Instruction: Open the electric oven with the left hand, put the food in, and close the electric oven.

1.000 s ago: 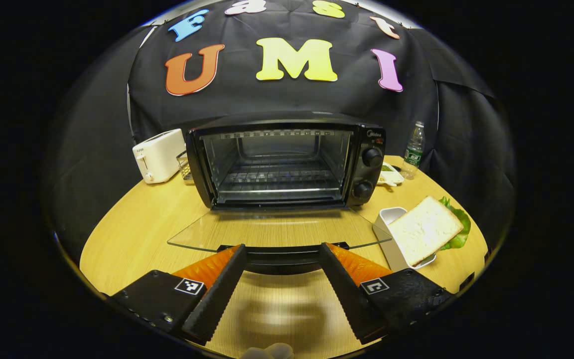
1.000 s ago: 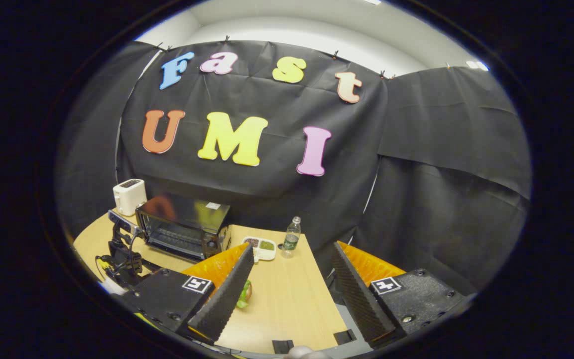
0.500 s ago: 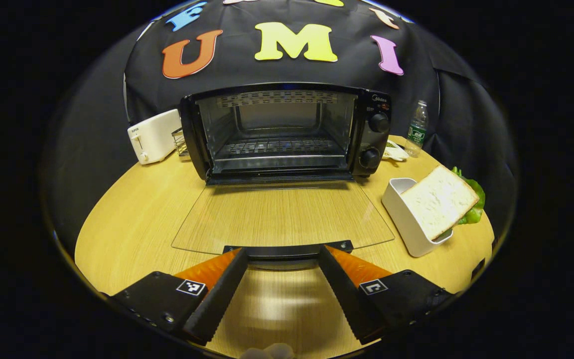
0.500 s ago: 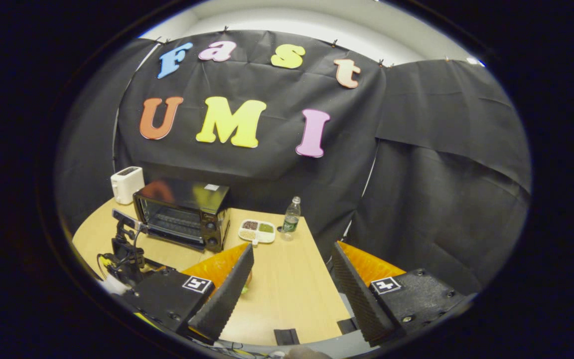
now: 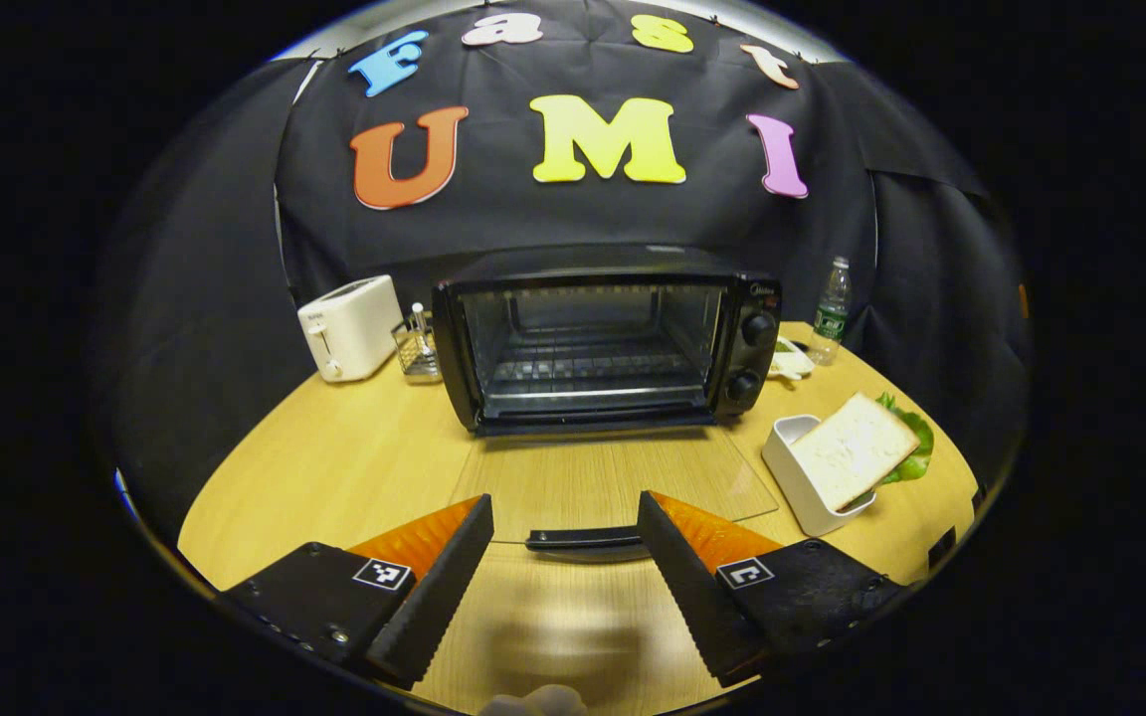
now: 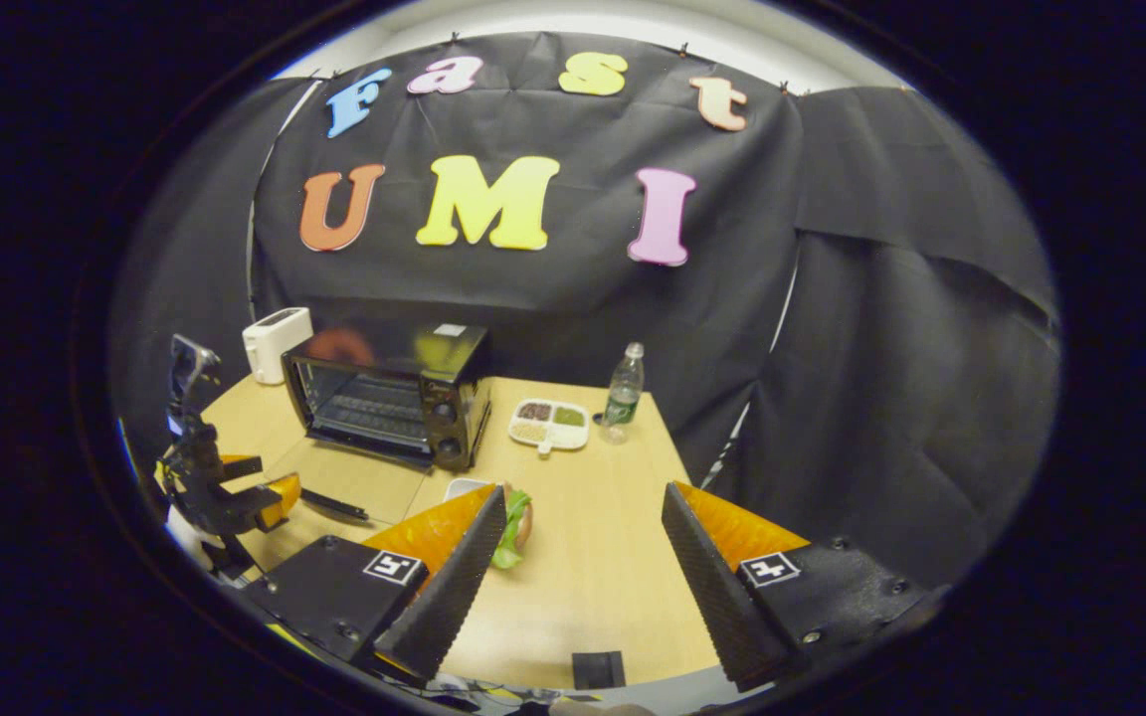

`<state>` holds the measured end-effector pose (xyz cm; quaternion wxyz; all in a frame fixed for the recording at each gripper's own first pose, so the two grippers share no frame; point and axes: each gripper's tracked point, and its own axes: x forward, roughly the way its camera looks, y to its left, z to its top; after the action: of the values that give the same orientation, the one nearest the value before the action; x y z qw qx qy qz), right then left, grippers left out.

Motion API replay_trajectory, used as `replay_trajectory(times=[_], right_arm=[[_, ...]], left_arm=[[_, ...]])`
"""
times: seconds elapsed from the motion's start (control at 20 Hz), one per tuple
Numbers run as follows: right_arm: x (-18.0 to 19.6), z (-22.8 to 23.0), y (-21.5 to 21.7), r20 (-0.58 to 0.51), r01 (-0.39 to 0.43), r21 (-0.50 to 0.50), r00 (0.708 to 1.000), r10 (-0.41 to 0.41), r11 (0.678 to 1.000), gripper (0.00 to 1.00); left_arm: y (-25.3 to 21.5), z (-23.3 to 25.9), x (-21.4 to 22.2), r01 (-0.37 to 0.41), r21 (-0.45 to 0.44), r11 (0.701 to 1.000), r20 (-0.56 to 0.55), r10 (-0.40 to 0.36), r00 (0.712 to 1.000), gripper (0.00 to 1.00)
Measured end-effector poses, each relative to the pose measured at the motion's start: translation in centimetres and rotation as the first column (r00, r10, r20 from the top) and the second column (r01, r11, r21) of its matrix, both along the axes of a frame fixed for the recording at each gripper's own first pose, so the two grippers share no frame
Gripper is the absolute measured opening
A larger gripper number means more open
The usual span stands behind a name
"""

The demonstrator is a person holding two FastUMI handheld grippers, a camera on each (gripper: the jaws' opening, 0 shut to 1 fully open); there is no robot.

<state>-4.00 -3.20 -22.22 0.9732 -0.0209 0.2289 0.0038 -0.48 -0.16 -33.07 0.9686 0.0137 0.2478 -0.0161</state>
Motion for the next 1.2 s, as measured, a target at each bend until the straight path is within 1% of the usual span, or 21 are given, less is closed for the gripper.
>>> replay_trajectory(times=[0.15,0.3,0.35,0.4,0.45,0.5,0.6,0.65,0.75,0.8,0.85,0.9,0.95,1.0,1.05,1.1,1.15,1.2], right_arm=[[2.3,-5.3,0.9,-0.092,-0.058,0.092,0.994,0.067,0.994,0.96],[4.9,-9.7,2.5,-0.185,-0.114,0.209,0.971,0.154,0.971,0.96],[5.6,-11.2,3.2,-0.214,-0.133,0.252,0.958,0.189,0.959,0.94],[6.3,-12.3,3.5,-0.24,-0.145,0.285,0.946,0.217,0.947,0.89],[7.0,-13.3,4.0,-0.264,-0.155,0.321,0.933,0.245,0.934,0.87],[7.7,-14.0,4.6,-0.282,-0.163,0.36,0.919,0.274,0.919,0.96],[9.0,-14.9,5.8,-0.307,-0.184,0.429,0.891,0.335,0.884,0.95],[9.5,-15.6,6.2,-0.324,-0.193,0.447,0.875,0.36,0.873,0.84],[11.1,-16.7,5.7,-0.349,-0.189,0.454,0.861,0.369,0.87,0.82],[11.7,-16.9,5.9,-0.354,-0.194,0.472,0.852,0.386,0.86,0.82],[12.0,-17.0,6.5,-0.358,-0.202,0.502,0.836,0.415,0.841,0.82],[12.2,-17.3,6.9,-0.372,-0.209,0.532,0.813,0.449,0.821,0.82],[12.2,-17.7,7.2,-0.384,-0.209,0.549,0.797,0.467,0.809,0.8],[12.6,-17.8,7.2,-0.393,-0.203,0.563,0.787,0.476,0.801,0.77],[12.6,-17.7,7.3,-0.393,-0.203,0.58,0.779,0.489,0.789,0.75],[12.7,-17.8,7.6,-0.394,-0.204,0.593,0.771,0.501,0.779,0.67],[12.6,-17.8,7.6,-0.395,-0.204,0.602,0.764,0.51,0.772,0.64],[12.6,-17.9,7.6,-0.397,-0.206,0.606,0.758,0.517,0.768,0.57]], left_arm=[[0.4,5.0,-0.8,-0.027,-0.012,1.0,0.072,0.027,0.997,0.96],[0.4,10.0,-1.5,-0.055,-0.003,0.998,0.155,0.055,0.986,0.96],[0.2,11.7,-1.7,-0.065,0.008,0.998,0.18,0.063,0.982,0.96],[0.2,13.1,-1.9,-0.071,0.015,0.997,0.202,0.067,0.977,0.95],[-0.2,14.3,-2.1,-0.074,0.015,0.997,0.22,0.069,0.973,0.96],[-0.5,15.5,-2.2,-0.082,0.019,0.996,0.237,0.075,0.969,0.96],[-1.1,17.1,-2.4,-0.098,0.022,0.995,0.252,0.089,0.964,0.96],[-1.4,17.7,-2.3,-0.106,0.023,0.994,0.255,0.097,0.962,0.95],[-2.0,18.6,-2.4,-0.125,0.039,0.991,0.262,0.111,0.959,0.96],[-2.2,18.8,-2.3,-0.136,0.049,0.99,0.266,0.118,0.957,0.96],[-2.3,19.1,-2.0,-0.144,0.058,0.988,0.275,0.123,0.954,0.96],[-2.6,19.2,-1.9,-0.149,0.063,0.987,0.271,0.126,0.954,0.96],[-2.7,19.1,-1.7,-0.155,0.067,0.986,0.265,0.133,0.955,0.95],[-2.9,19.1,-1.6,-0.162,0.068,0.984,0.262,0.139,0.955,0.96],[-3.1,19.1,-1.5,-0.17,0.068,0.983,0.26,0.147,0.954,0.96],[-3.0,19.2,-1.2,-0.177,0.069,0.982,0.258,0.154,0.954,0.96],[-3.2,19.2,-1.1,-0.182,0.068,0.981,0.256,0.159,0.953,0.95],[-3.2,19.2,-0.9,-0.185,0.068,0.98,0.255,0.162,0.953,0.95]])
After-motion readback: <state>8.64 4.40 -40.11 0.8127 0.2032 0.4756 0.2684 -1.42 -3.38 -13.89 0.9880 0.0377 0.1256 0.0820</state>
